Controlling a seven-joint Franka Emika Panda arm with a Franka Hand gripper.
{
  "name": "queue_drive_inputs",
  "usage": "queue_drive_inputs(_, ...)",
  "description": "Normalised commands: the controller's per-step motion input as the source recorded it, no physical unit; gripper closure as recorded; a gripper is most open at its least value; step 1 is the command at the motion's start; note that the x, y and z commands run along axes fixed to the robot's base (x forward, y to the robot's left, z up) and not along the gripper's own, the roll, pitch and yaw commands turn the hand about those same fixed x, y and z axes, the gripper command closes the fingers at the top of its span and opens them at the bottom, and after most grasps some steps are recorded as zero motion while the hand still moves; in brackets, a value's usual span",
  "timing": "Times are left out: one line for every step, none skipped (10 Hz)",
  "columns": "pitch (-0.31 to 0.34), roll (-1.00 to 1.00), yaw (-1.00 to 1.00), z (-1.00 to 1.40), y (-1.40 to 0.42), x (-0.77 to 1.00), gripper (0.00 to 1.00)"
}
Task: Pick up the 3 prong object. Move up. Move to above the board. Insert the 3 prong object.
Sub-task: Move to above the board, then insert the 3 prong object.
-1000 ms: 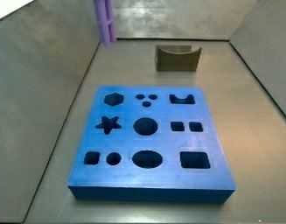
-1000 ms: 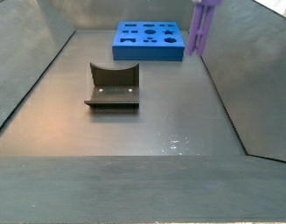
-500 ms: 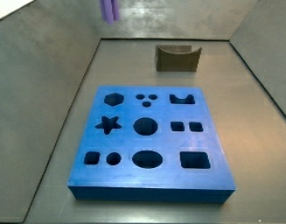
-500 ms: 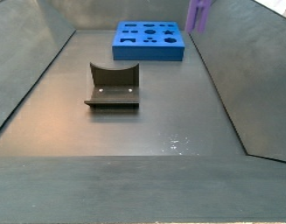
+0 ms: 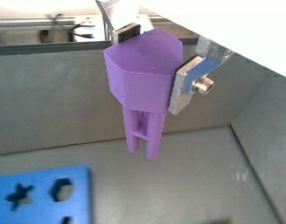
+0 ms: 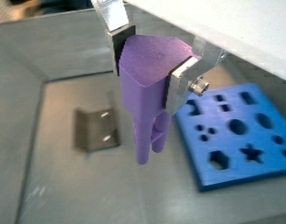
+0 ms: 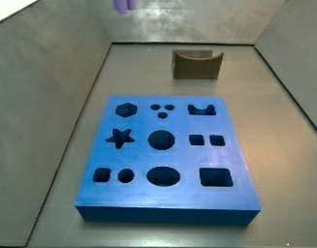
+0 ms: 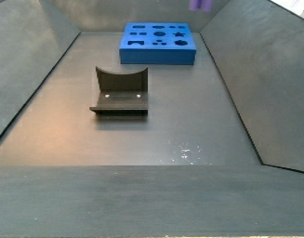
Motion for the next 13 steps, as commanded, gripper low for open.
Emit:
queue_drive_inputs(0.174, -0.07, -1.0, 0.08, -1.0, 0.39, 1.0)
queue_drive_inputs(0.19, -0.06, -1.0, 0.08, -1.0, 0.39, 1.0)
queue_drive_inputs(0.229, -0.05, -1.0, 0.09, -1.0, 0.4, 1.0)
queue_drive_inputs(0.264, -0.05, -1.0, 0.1, -1.0, 0.43, 1.0)
queue_drive_inputs(0.319, -0.04, -1.0, 0.1, -1.0, 0.46, 1.0)
queue_drive_inputs(0.362, -0.03, -0.9, 0.09, -0.74, 0.38, 1.0)
queue_drive_inputs(0.317, -0.01, -0.64, 0.06, -0.49, 0.28, 1.0)
queue_drive_inputs(0.251, 0.0, -0.41, 0.05, -0.29, 0.2, 1.0)
queue_drive_inputs(0.184, 0.01, -0.22, 0.03, -0.15, 0.12, 1.0)
queue_drive_inputs(0.0, 0.0, 0.0, 0.0, -0.03, 0.0, 1.0)
queue_drive_inputs(0.0, 0.0, 0.0, 0.0, -0.05, 0.0, 1.0)
queue_drive_inputs(0.0, 0.0, 0.01, 0.0, -0.04, 0.0, 1.0)
queue_drive_inputs(-0.014, 0.0, 0.0, -0.07, 0.0, 0.0, 1.0)
